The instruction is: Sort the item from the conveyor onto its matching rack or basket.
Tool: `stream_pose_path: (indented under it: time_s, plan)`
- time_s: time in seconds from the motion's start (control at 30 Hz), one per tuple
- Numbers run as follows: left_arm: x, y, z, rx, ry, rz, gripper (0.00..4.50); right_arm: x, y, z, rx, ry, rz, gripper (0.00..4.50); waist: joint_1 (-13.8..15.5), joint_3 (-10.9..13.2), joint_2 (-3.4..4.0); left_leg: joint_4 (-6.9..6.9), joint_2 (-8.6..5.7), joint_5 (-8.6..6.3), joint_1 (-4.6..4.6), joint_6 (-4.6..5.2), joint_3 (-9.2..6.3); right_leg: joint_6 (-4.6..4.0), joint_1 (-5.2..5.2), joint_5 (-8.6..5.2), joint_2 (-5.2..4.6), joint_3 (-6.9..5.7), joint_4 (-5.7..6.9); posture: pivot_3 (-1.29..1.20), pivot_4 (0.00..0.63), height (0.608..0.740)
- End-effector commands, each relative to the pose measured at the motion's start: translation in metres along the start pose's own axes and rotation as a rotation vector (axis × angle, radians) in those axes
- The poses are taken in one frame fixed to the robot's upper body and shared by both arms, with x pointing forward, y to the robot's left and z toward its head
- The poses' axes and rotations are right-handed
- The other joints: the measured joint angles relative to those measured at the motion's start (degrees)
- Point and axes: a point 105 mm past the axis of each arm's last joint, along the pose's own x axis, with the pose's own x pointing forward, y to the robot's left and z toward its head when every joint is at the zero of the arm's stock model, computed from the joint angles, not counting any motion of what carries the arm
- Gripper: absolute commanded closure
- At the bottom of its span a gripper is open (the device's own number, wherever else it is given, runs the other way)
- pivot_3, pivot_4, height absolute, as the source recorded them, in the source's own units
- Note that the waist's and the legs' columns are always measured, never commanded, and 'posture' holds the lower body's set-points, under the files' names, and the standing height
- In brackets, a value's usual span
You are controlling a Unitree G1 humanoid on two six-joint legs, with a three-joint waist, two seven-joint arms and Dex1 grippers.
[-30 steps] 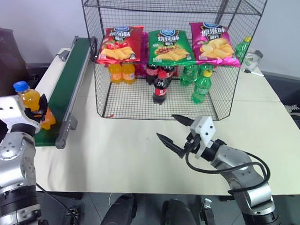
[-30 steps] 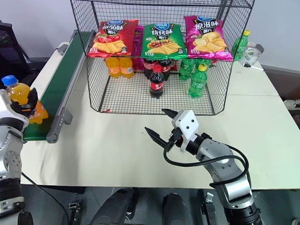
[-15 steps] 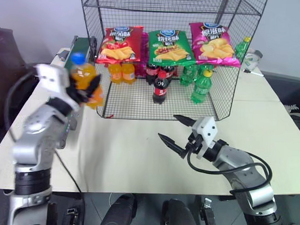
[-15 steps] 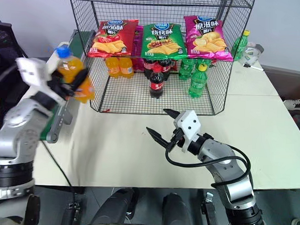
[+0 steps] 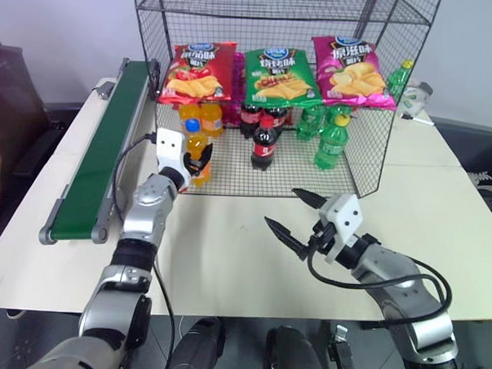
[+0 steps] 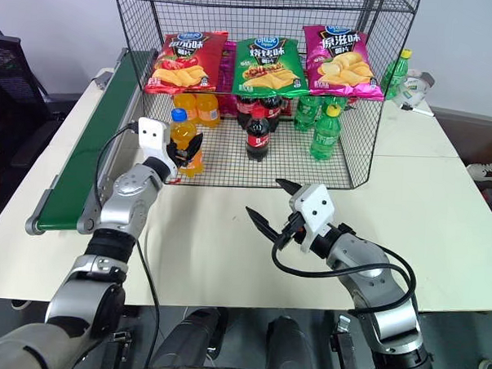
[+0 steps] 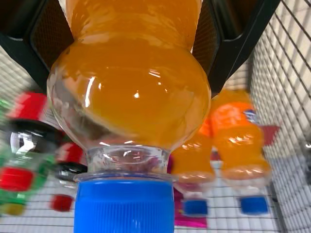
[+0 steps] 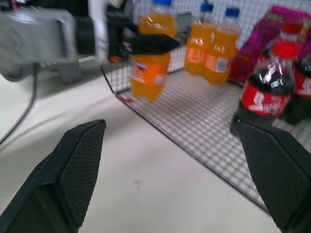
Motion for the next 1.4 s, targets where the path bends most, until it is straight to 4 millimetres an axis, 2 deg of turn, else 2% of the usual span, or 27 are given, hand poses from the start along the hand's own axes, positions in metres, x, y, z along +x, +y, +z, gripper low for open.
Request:
stream_pose_path:
  time_s: [0.03,0.23,0.5,0.63,1.0,1.13,1.4]
  plan:
    - [0.014,0.000,0.024,0.030,-0.135,0.040,1.36,0.001,0.005,0.016,-0.040,-0.043,-0.005,0.00,0.0,0.0,0.00,0.00,-0.03,0.00,0.00,0.00,0.00,0.01,0.00,0.00,0.00,-0.01,0.00,0.00,0.150,0.740]
    - [0.025,-0.004,0.017,0.040,-0.140,0.089,1.36,0.004,0.004,0.019,-0.045,-0.046,-0.007,0.00,-0.3,0.0,-0.02,-0.02,-0.01,0.00,-0.01,0.01,0.01,0.02,-0.04,0.00,0.06,-0.02,0.04,0.00,0.150,0.740]
    - [0.024,-0.001,0.003,0.054,-0.110,0.116,1.36,0.006,-0.004,0.016,-0.049,-0.042,-0.011,0.00,-0.2,0.0,-0.02,0.01,-0.02,0.01,-0.01,0.02,0.01,0.03,-0.03,0.01,0.12,-0.03,0.08,0.00,0.150,0.740]
    - [0.020,0.000,-0.001,0.009,-0.117,0.102,0.05,0.007,-0.006,0.016,-0.051,-0.044,-0.009,0.00,-0.2,0.0,-0.02,0.04,-0.02,0.01,0.02,0.02,0.01,0.03,-0.01,0.01,0.12,-0.03,0.13,0.00,0.150,0.740]
    - [-0.003,0.013,0.002,-0.008,-0.163,0.068,0.05,0.006,-0.003,0.012,-0.036,-0.048,0.003,0.00,-0.4,0.0,0.00,0.04,-0.01,0.01,0.02,0.01,0.00,0.03,-0.03,0.01,0.12,-0.02,0.18,0.00,0.150,0.740]
    - [-0.015,0.018,0.002,0.048,-0.133,0.079,0.05,0.005,-0.002,0.011,-0.031,-0.048,0.008,0.00,-0.4,0.0,0.00,0.05,-0.01,0.01,0.03,0.01,0.00,0.03,-0.03,0.01,0.12,-0.01,0.20,0.00,0.150,0.740]
    - [-0.039,0.016,0.011,0.009,-0.084,0.018,0.05,0.006,0.003,0.012,-0.027,-0.051,0.024,0.00,-0.4,0.0,0.01,0.04,0.00,0.01,0.05,0.01,0.00,0.01,-0.03,0.00,0.11,0.01,0.21,0.00,0.150,0.740]
